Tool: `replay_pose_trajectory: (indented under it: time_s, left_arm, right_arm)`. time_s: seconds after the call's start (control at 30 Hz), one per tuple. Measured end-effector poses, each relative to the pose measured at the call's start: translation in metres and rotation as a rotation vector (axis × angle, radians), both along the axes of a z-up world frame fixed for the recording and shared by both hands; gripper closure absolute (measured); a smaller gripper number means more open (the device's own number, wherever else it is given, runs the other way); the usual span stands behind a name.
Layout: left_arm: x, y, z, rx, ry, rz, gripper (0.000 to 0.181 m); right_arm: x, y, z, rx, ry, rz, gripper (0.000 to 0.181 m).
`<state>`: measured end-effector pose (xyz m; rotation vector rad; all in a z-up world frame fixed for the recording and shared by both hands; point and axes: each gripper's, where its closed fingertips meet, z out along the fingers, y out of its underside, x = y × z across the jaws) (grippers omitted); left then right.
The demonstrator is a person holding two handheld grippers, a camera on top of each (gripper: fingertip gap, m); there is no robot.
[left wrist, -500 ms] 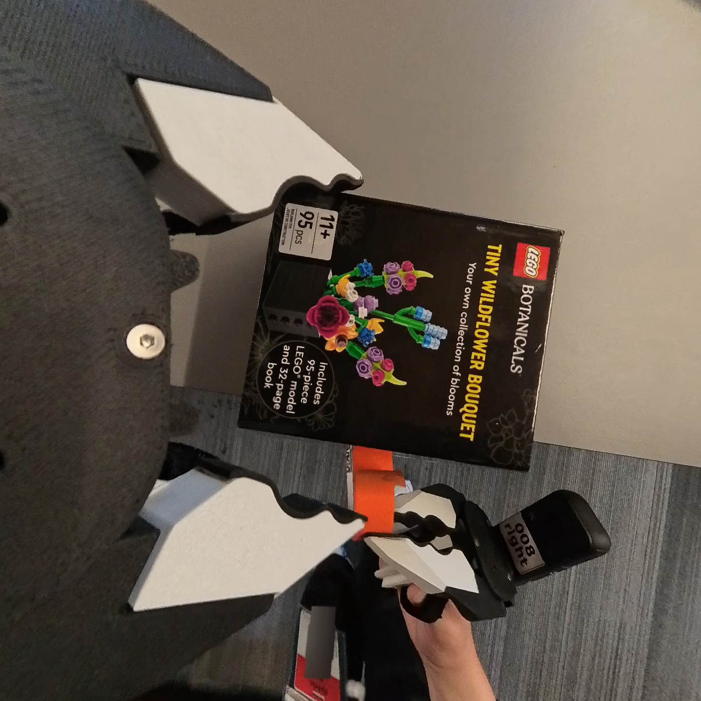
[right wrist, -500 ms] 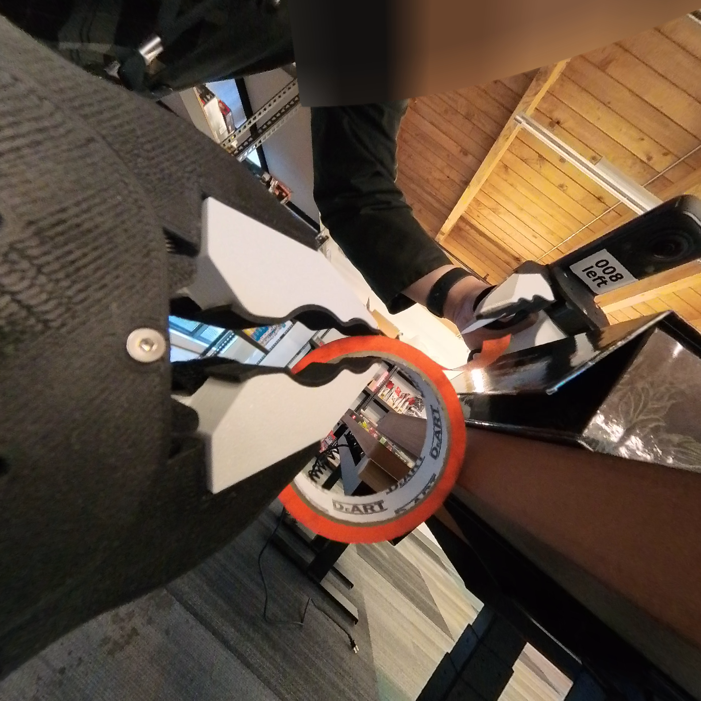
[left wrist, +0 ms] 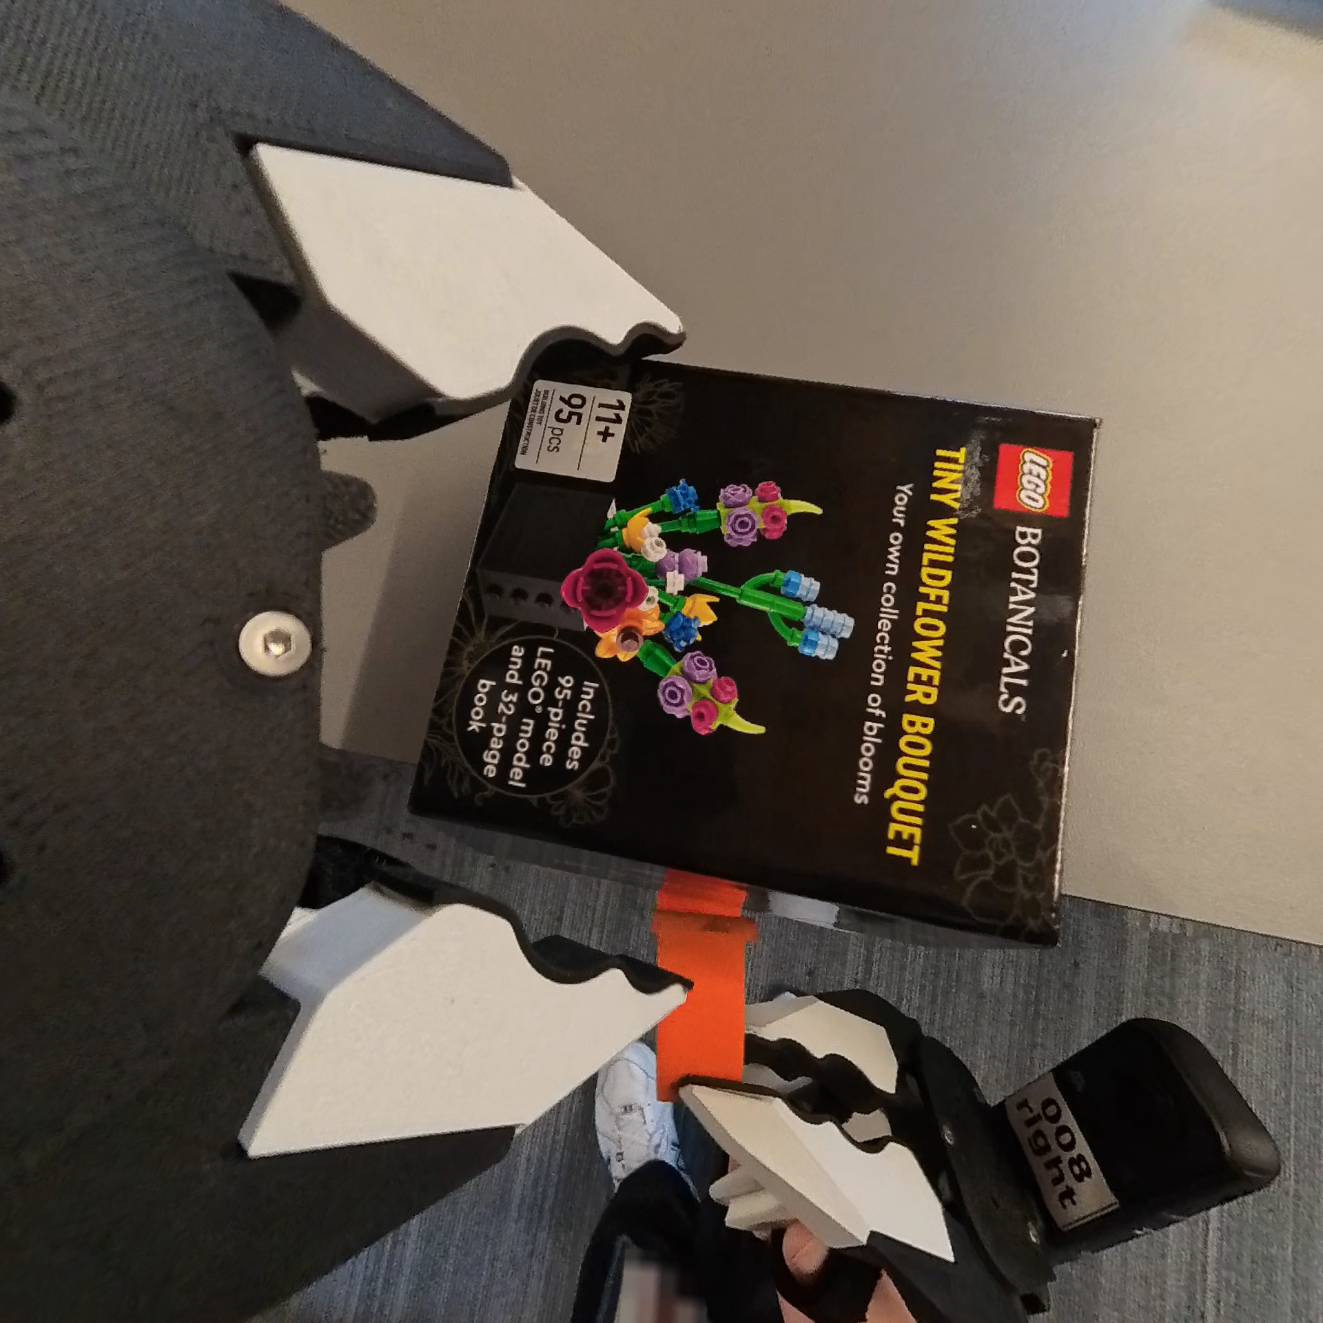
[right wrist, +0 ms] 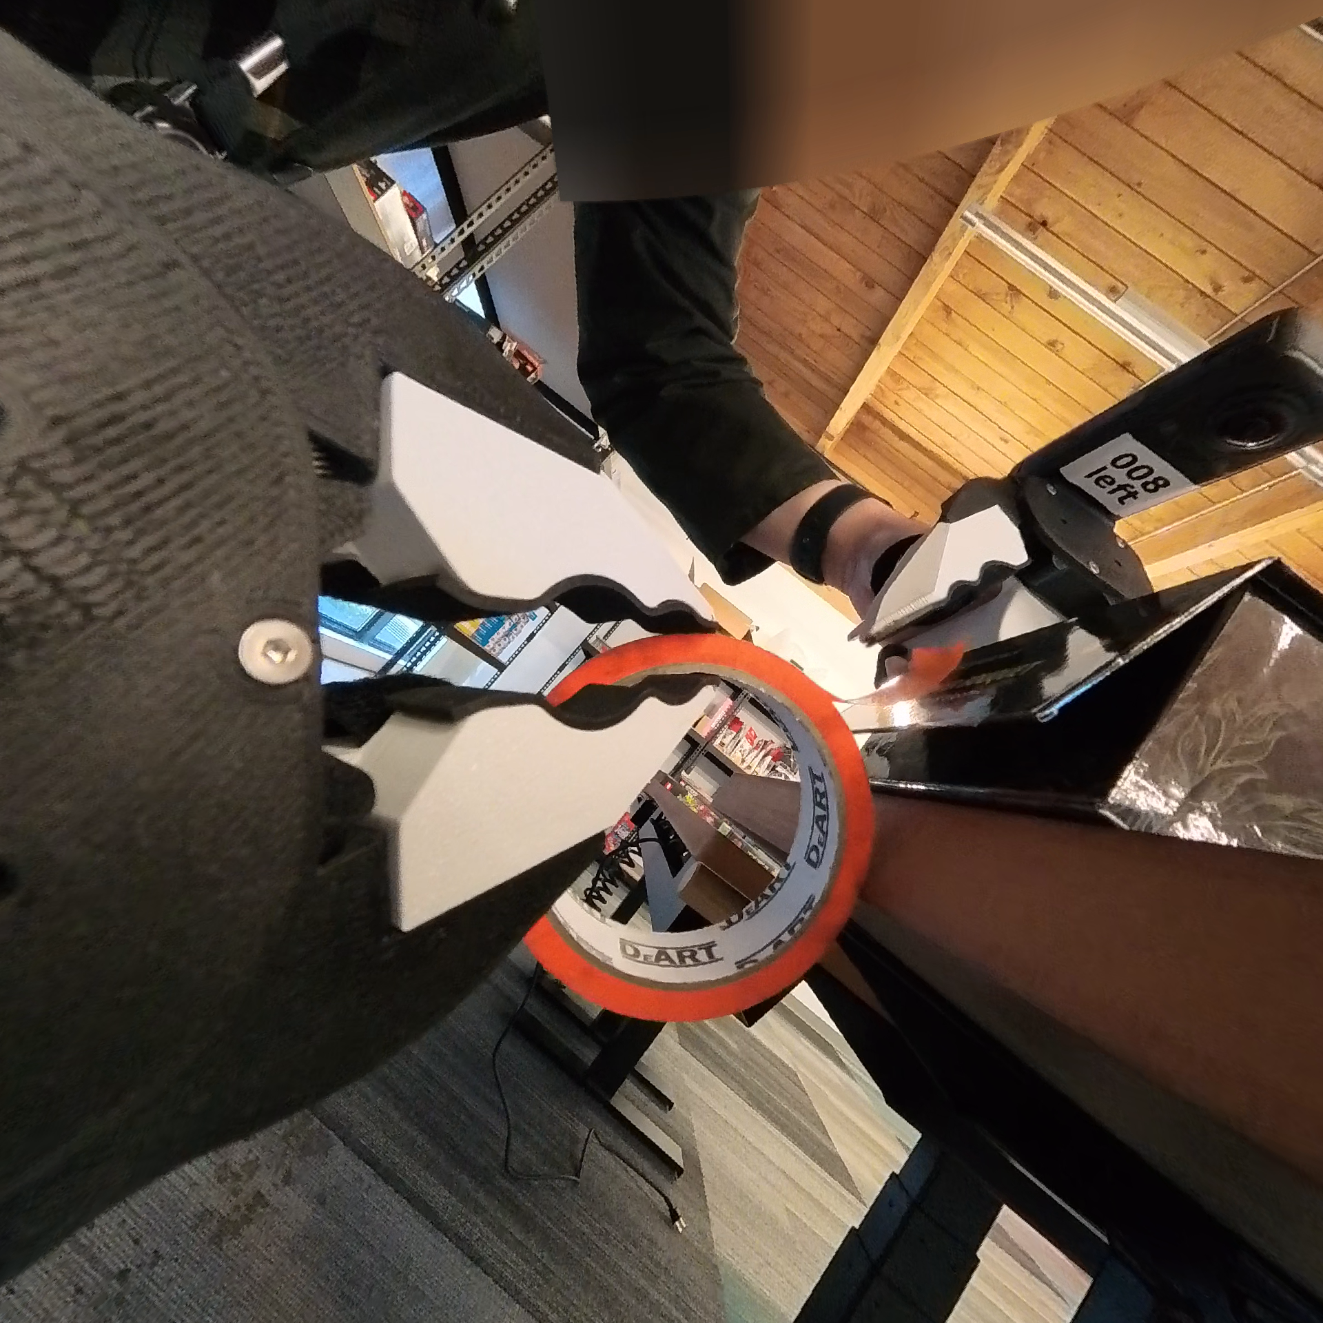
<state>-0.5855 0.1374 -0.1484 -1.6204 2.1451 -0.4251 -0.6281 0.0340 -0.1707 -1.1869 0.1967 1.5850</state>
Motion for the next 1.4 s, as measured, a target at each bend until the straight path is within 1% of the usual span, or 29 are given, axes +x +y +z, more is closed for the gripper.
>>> replay_pose_trajectory:
  time_s: [0.17, 0.37, 0.47, 0.53, 0.8, 0.93, 1.1, 1.23, 1.4]
  left_arm:
    - [0.003, 0.002, 0.0, 0.005, -0.007, 0.035, 0.027]
    - [0.003, 0.005, -0.002, 0.046, -0.01, 0.047, 0.031]
    - [0.005, 0.009, 0.002, 0.037, -0.037, 0.07, 0.042]
    - [0.006, 0.01, 0.003, 0.035, -0.045, 0.071, 0.044]
    - [0.006, 0.01, 0.002, 0.042, -0.063, 0.072, 0.043]
    - [0.006, 0.011, -0.001, 0.088, -0.068, 0.064, 0.041]
    - [0.006, 0.011, -0.002, 0.108, -0.09, 0.065, 0.04]
    - [0.007, 0.011, -0.004, 0.124, -0.095, 0.064, 0.037]
    - [0.007, 0.012, -0.006, 0.157, -0.104, 0.058, 0.036]
  right_arm:
    - [0.0, 0.0, -0.001, 0.001, 0.002, -0.001, 0.172]
    - [0.0, 0.004, -0.003, 0.003, 0.009, -0.003, 0.172]
    - [0.001, 0.005, -0.006, 0.001, 0.015, -0.002, 0.172]
    - [0.001, 0.007, -0.007, 0.004, 0.023, -0.004, 0.172]
    - [0.0, 0.013, -0.012, 0.005, 0.018, 0.004, 0.172]
    - [-0.001, 0.013, -0.012, 0.006, 0.027, 0.002, 0.172]
    - [0.0, 0.014, -0.013, 0.003, 0.026, -0.003, 0.172]
    - [0.002, 0.017, -0.019, -0.05, 0.039, -0.006, 0.172]
    - [0.002, 0.021, -0.019, -0.085, 0.059, 0.0, 0.172]
